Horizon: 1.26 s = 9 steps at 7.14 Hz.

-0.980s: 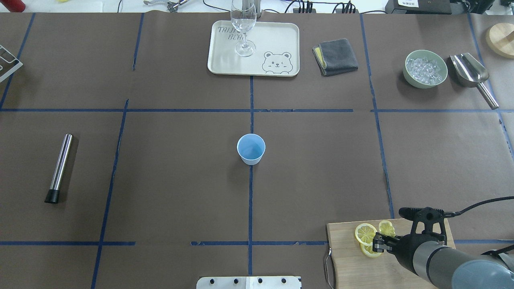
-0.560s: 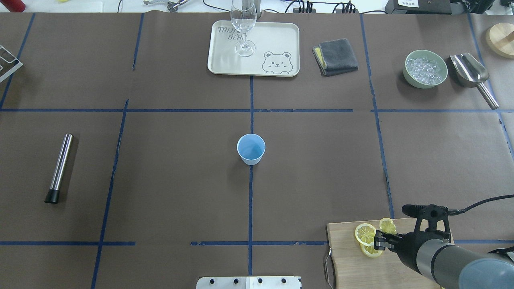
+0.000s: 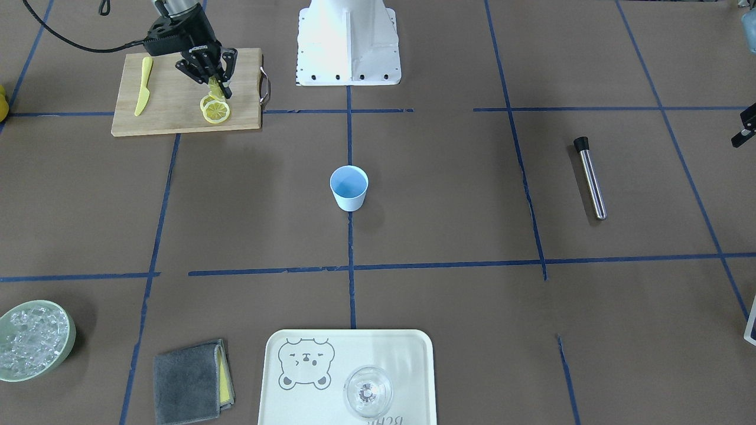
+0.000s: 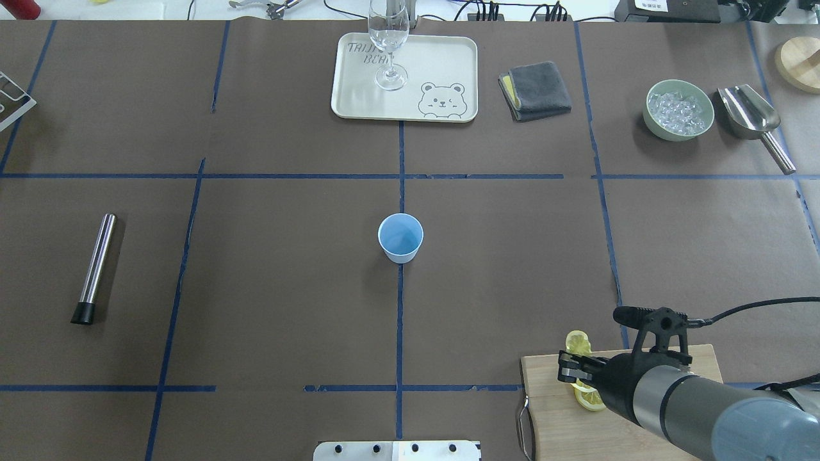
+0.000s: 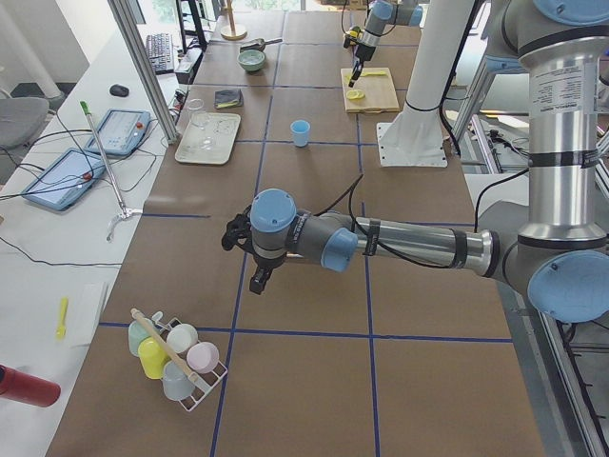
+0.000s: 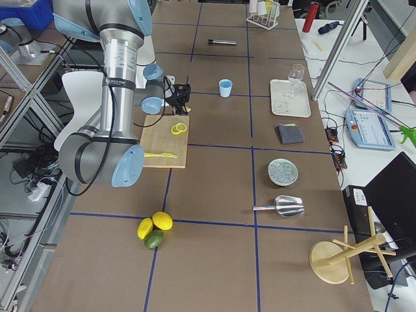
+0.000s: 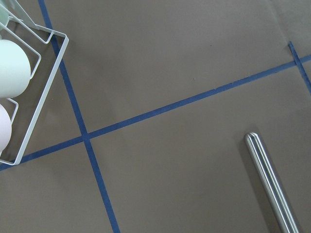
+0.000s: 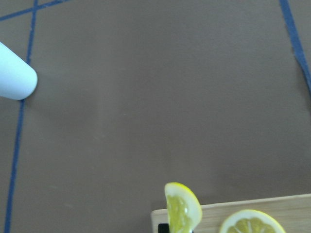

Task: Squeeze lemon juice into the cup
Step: 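Grasp a lemon slice with the right gripper and lift it, then carry the lemon slice with the right gripper over the blue cup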

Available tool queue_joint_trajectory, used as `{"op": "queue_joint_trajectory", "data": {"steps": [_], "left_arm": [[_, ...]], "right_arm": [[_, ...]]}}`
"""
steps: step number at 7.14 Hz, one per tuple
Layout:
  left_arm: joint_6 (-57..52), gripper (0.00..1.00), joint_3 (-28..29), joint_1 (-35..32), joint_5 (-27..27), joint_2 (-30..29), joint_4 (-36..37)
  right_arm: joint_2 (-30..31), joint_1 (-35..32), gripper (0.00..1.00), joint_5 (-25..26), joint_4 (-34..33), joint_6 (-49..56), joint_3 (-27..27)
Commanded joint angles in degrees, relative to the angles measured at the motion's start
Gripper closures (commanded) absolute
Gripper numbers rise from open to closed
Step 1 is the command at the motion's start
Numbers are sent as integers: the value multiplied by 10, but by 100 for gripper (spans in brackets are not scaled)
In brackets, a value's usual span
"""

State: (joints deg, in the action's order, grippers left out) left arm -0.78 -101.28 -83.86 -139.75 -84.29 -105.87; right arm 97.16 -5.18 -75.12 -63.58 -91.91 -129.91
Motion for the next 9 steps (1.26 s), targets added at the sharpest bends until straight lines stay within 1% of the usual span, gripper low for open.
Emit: {"op": "queue_joint_trajectory", "data": {"steps": [1, 2, 3, 4, 5, 6, 7, 8, 9], "left_arm": [[0, 0, 1, 0, 0, 0, -11], [1, 0, 0, 0, 0, 0, -11], [1, 0, 0, 0, 0, 0, -11], [1, 0, 0, -1, 0, 0, -11], [0, 0, 0, -1, 0, 1, -11], [0, 0, 0, -1, 0, 1, -11], [0, 0, -1, -1, 0, 1, -11], [0, 0, -1, -1, 0, 1, -11], [0, 0, -1, -1, -1, 1, -11]], "right_arm": [[-191, -53, 100, -48, -181, 0, 9], [-300, -64, 100, -51, -258, 0, 51], [-351, -77, 100, -57, -275, -1, 84], [-389, -102, 100, -84, -275, -1, 129], [-447, -121, 100, -105, -275, -1, 194], [-483, -133, 100, -112, -270, 2, 247], [-507, -140, 100, -113, -269, 4, 281], [-512, -147, 100, -118, -266, 6, 297], [-532, -153, 100, -121, -265, 9, 328]]}}
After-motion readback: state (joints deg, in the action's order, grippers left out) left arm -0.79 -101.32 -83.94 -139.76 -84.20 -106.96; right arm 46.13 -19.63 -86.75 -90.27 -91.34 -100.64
